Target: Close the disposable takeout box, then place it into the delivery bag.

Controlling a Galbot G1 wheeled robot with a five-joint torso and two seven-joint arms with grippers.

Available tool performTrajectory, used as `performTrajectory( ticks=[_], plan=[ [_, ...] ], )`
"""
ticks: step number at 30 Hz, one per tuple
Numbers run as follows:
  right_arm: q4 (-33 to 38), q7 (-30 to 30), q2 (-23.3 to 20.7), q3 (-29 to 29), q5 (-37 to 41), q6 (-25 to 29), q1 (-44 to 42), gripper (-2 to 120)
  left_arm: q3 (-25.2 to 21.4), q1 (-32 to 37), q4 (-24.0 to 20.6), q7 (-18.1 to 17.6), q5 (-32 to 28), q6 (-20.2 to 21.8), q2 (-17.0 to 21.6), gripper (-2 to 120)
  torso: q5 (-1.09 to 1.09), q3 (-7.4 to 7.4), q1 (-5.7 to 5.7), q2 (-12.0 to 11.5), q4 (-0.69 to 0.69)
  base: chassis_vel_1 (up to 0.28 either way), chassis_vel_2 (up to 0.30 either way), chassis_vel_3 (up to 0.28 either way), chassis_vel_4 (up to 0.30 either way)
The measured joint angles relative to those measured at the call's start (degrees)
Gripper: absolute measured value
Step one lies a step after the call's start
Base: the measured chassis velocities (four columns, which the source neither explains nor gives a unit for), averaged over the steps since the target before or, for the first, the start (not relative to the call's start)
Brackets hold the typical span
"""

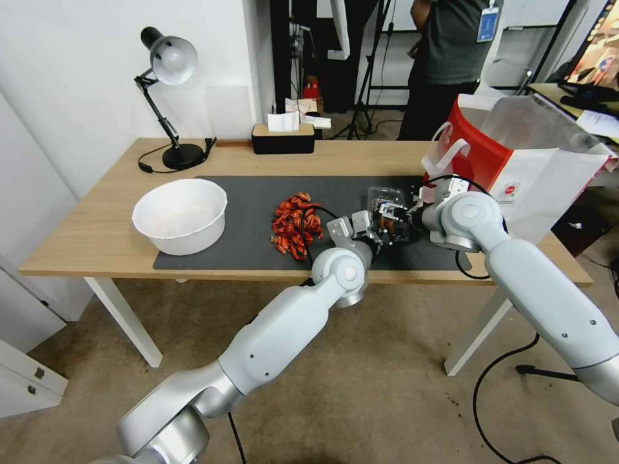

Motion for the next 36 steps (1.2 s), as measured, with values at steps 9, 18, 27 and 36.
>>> performTrajectory(
  ticks=[9, 18, 27, 36],
  plan=[
    [-0.3, 0.7, 0.5, 0.6, 2.5, -0.7, 0.0, 100, 0.0, -0.1, 0.1, 0.0, 0.0, 0.0, -0.1, 0, 0.0, 0.0, 0.0, 0.0, 0.0, 0.0, 0.0, 0.0, 0.0],
    [-1.0, 0.8, 0.8, 1.3, 3.2, -0.8, 0.0, 83, 0.0, -0.1, 0.1, 0.2, 0.1, 0.0, 0.0, 0, -0.02, -0.01, -0.01, 0.0, -0.02, 0.0, 0.0, 0.0, 0.0],
    [-1.2, 1.2, 0.6, 1.6, 3.3, -0.6, -0.1, 54, 0.4, -0.2, -0.2, 0.2, 0.1, -0.1, 0.5, 0, 0.0, 0.0, -0.01, 0.0, 0.0, 0.0, 0.0, 0.0, 0.0],
    [-1.4, 2.0, 0.9, 1.9, 3.4, -0.4, -0.3, 25, 0.2, 0.7, -1.1, 0.1, 0.1, -0.1, 0.9, 0, 0.0, 0.0, -0.01, 0.0, 0.01, 0.0, 0.0, 0.0, 0.0]
  ],
)
